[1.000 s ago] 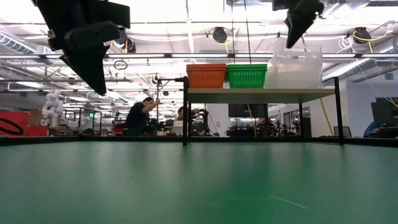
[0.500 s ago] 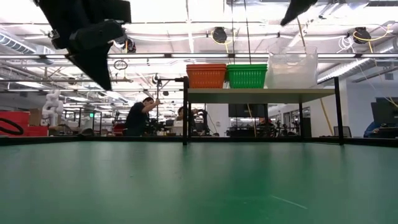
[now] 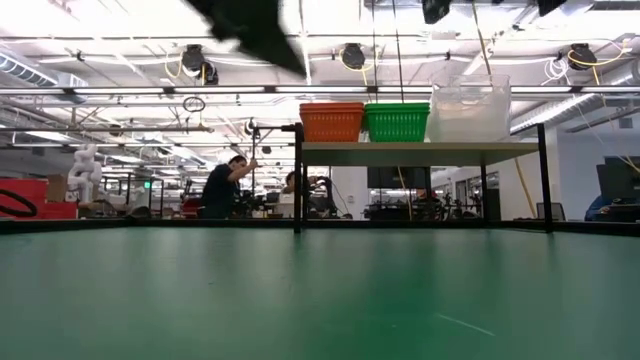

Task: Stack baskets on shelf by color
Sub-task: Return to Home Position

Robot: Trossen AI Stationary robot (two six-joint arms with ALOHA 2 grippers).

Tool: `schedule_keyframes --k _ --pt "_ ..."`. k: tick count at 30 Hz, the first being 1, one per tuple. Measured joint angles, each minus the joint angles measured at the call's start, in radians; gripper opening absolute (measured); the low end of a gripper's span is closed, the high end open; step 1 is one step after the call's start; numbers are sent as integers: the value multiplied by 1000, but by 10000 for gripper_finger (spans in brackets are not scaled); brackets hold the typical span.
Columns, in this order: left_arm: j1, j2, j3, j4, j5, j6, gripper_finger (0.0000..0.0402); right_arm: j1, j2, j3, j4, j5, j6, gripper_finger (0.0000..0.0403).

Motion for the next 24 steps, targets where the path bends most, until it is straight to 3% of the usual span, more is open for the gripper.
schedule_keyframes --k 4,8,11,15,18,24 --pt "104 0 -33 326 260 332 10 155 18 -94 143 158 -52 28" --pt "225 -21 -72 414 456 402 3 287 18 -185 274 301 -91 6" --pt "301 -109 -140 403 490 398 11 335 20 -300 450 326 -86 2" --pt "371 -326 -303 464 583 419 12 318 17 -429 616 381 -47 3" --pt "400 -527 -478 503 596 417 3 277 -28 -468 612 417 -33 1" --pt "455 -853 -814 699 609 449 8 185 -204 -442 377 395 -54 1"
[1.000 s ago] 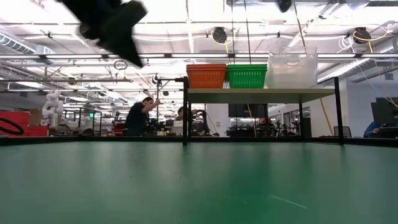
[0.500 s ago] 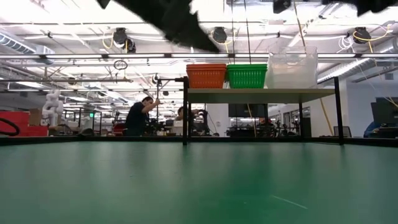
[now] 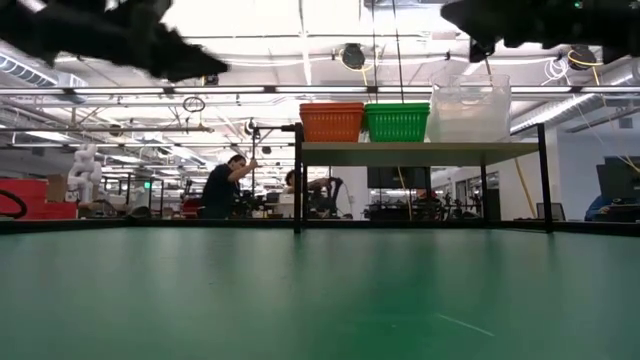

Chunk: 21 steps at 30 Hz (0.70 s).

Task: Stack baskets on shelf by color
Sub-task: Return to Home Position

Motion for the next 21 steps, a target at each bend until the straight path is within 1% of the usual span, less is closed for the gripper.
schedule_keyframes --k 2,4,6,8,10,12,14,21 --pt "35 -113 -71 -4 14 20 3 -31 -67 9 -85 -3 -13 1" --pt "75 -206 -115 -2 59 12 4 -52 -134 9 -175 -16 -15 1" --pt "115 -309 -160 -68 106 -3 8 -63 -195 9 -255 -29 -8 0" --pt "149 -389 -189 -101 150 -28 7 -66 -254 7 -331 -48 3 0" --pt "180 -468 -218 -154 172 -52 3 -68 -297 -10 -342 -61 4 0" --pt "203 -526 -235 -169 201 -71 4 -69 -333 -35 -340 -96 0 0" --pt "219 -578 -242 -219 219 -82 7 -71 -352 -60 -308 -102 -2 0" --pt "228 -665 -242 -343 223 -110 6 -89 -404 -131 -305 -103 1 0"
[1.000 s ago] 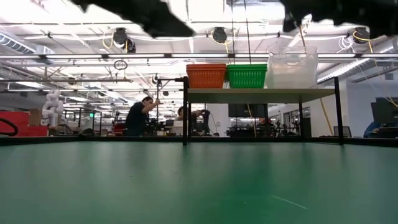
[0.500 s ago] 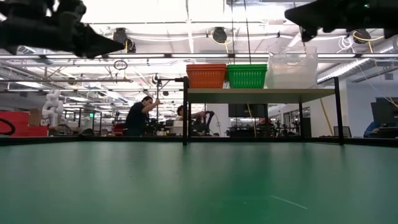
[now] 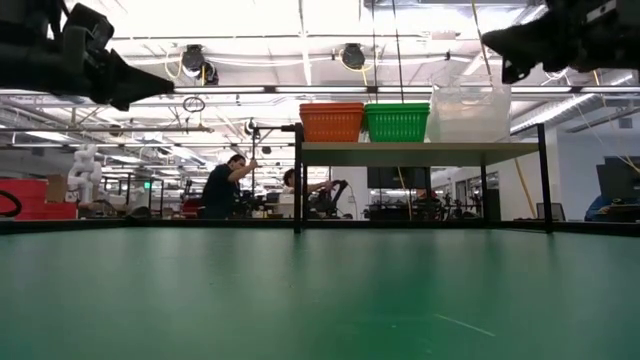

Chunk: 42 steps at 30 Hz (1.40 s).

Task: Stack baskets on shelf by color
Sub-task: Return to Home Position

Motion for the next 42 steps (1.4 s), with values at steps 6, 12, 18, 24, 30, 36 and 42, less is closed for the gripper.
schedule_keyframes --k 6,12,18,24,30,36,42 --pt "-10 -52 0 -79 22 4 8 -1 -58 -42 -5 -25 18 0" --pt "-9 -126 0 -188 22 9 11 0 -149 -96 -8 -25 41 0" --pt "-9 -168 0 -273 19 13 7 -1 -224 -216 94 -23 122 0" --pt "-9 -155 -49 -213 49 6 13 0 -225 -217 31 -23 98 0" --pt "-6 -143 -50 -208 46 5 11 0 -214 -218 16 -22 70 0" --pt "-6 -143 -50 -207 45 -5 10 0 -213 -219 17 -22 69 0" --pt "-6 -142 -50 -207 45 -7 35 0 -214 -220 18 -22 68 0"
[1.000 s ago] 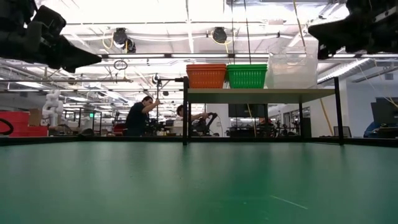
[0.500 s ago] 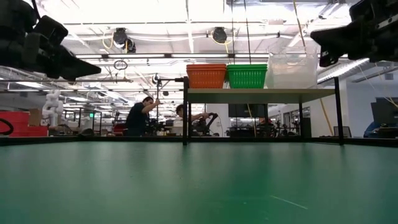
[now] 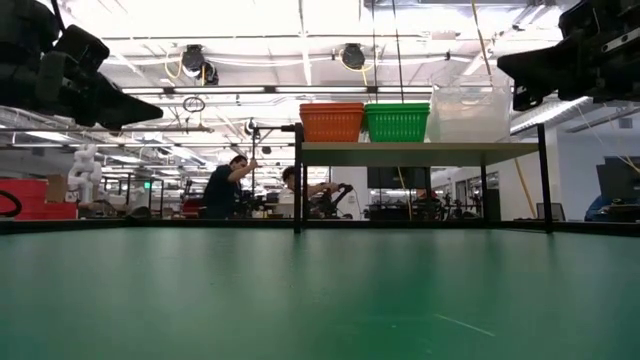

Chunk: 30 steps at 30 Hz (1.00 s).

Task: Stack baskets on shelf by color
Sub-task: Return to Home Position

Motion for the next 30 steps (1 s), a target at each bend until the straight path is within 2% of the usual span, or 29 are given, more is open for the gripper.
schedule_keyframes --k 30 --pt "0 0 0 0 0 -3 42 0 0 -2 2 0 0 0"
